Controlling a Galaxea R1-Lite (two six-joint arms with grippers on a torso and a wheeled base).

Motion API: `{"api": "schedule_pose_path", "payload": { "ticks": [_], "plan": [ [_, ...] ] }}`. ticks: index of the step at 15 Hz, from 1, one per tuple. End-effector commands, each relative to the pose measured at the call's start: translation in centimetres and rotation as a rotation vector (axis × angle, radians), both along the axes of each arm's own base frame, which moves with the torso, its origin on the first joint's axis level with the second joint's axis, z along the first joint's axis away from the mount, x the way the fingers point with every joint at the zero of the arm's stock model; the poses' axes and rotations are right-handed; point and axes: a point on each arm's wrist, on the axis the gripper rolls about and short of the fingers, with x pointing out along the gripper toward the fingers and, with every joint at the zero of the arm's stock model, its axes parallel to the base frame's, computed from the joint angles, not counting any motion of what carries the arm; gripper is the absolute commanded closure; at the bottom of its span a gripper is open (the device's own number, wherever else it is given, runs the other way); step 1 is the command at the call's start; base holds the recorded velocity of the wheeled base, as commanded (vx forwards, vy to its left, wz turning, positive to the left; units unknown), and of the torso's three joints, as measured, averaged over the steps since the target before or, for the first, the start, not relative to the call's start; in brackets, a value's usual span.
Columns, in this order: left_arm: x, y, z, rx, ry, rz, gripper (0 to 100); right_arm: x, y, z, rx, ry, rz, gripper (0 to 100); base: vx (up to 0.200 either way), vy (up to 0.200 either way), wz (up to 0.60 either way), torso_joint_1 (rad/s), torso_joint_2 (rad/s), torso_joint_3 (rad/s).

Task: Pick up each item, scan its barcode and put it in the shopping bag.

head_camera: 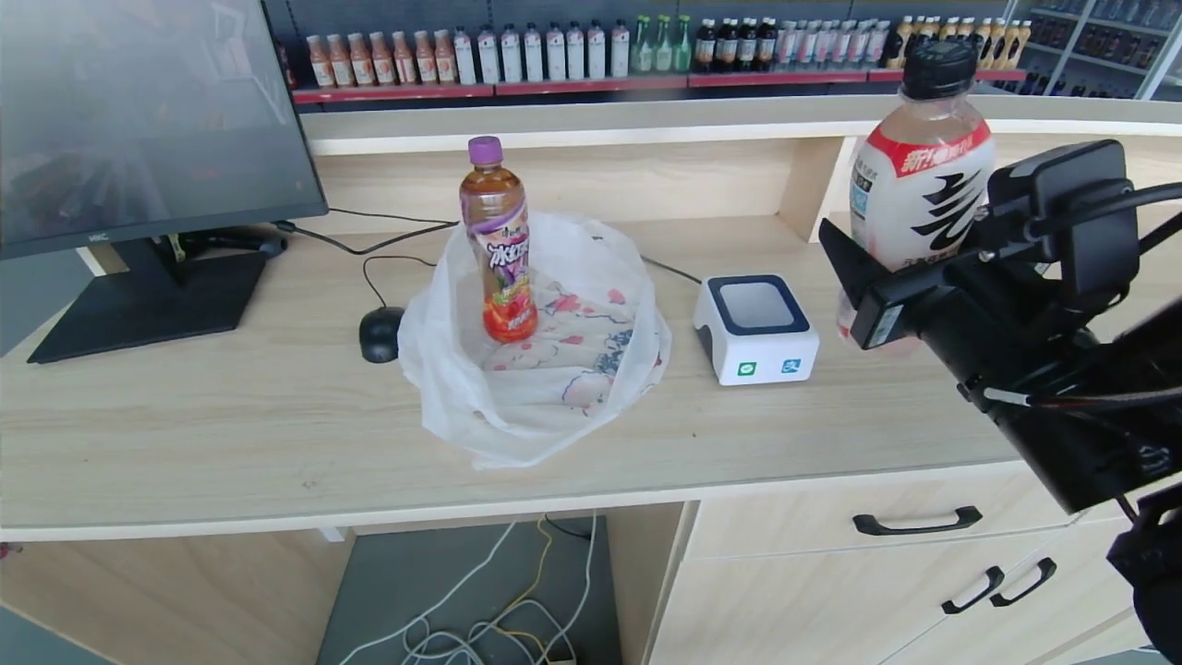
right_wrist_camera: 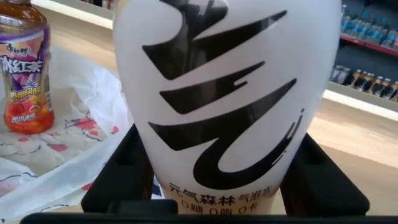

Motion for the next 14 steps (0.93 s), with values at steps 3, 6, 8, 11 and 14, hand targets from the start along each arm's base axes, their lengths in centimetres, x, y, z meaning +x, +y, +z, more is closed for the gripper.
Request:
{"api": "schedule_pose_path", "payload": {
  "ticks": [3, 6, 8, 11, 14],
  "plan": [
    [0.0, 0.0, 0.0, 0.0, 0.0, -0.001, 0, 1.5, 1.1, 1.1, -0.1, -0.085, 0.006, 100, 0.0, 0.0, 0.0, 0.0, 0.0, 0.0],
    [0.0, 0.0, 0.0, 0.0, 0.0, -0.001, 0, 2.1, 1.6, 1.3, -0.188, -0.129, 0.005, 100, 0.0, 0.0, 0.0, 0.0, 0.0, 0.0],
    [0.0, 0.0, 0.0, 0.0, 0.0, -0.001, 0, 2.6, 1.7, 0.6, -0.308, -0.17, 0.06, 100, 0.0, 0.0, 0.0, 0.0, 0.0, 0.0],
    [0.0, 0.0, 0.0, 0.0, 0.0, -0.001, 0, 3.8, 0.5, 0.3, -0.459, -0.239, 0.059, 100, 0.0, 0.0, 0.0, 0.0, 0.0, 0.0],
    [0.0, 0.0, 0.0, 0.0, 0.002, -0.001, 0, 5.4, 0.7, 0.7, -0.549, -0.328, 0.087, 100, 0.0, 0.0, 0.0, 0.0, 0.0, 0.0]
  ]
}}
